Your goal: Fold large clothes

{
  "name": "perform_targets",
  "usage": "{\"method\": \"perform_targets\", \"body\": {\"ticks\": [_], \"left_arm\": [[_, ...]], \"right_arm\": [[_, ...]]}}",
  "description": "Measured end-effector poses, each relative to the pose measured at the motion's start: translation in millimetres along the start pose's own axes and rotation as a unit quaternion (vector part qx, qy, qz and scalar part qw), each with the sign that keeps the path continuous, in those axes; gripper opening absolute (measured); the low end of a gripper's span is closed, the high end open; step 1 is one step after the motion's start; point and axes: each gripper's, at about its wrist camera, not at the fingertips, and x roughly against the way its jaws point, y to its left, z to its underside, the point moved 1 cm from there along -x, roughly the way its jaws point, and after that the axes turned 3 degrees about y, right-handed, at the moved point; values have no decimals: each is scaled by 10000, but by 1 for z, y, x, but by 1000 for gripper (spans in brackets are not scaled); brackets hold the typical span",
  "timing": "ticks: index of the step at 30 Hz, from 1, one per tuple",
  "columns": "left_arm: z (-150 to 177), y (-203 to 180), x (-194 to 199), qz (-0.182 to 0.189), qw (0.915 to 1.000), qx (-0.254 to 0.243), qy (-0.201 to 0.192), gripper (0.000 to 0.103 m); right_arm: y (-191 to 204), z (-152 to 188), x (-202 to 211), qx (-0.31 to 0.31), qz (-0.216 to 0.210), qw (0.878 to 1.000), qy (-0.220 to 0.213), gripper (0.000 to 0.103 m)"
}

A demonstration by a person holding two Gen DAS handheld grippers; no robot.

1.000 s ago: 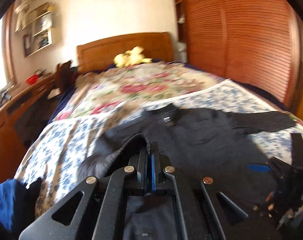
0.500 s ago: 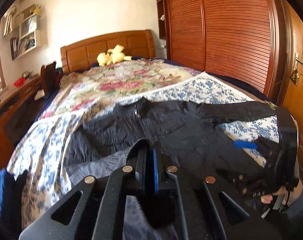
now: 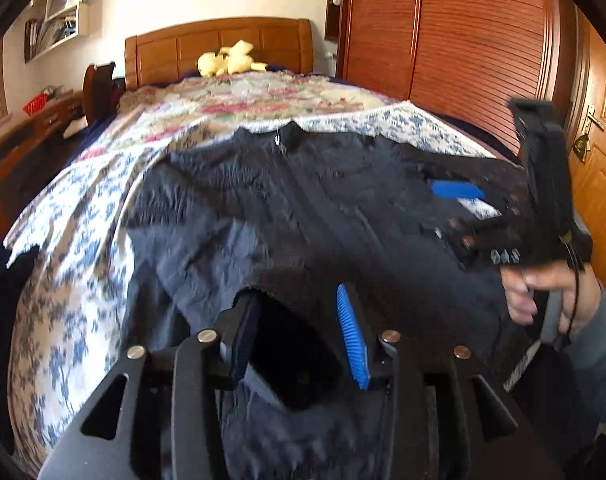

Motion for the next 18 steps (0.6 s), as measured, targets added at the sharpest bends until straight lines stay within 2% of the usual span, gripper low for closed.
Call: {"method": "perform_targets", "body": {"ticks": [6,18], "left_arm": [[25,12,26,41,9998,174,-20,44],[56,55,67,-587,9949,739,-351,46]], "right_arm": [[23,-7,-16,130,-167,9997,79,97],[88,-12,-15,657,-893,9938,26,96]]}}
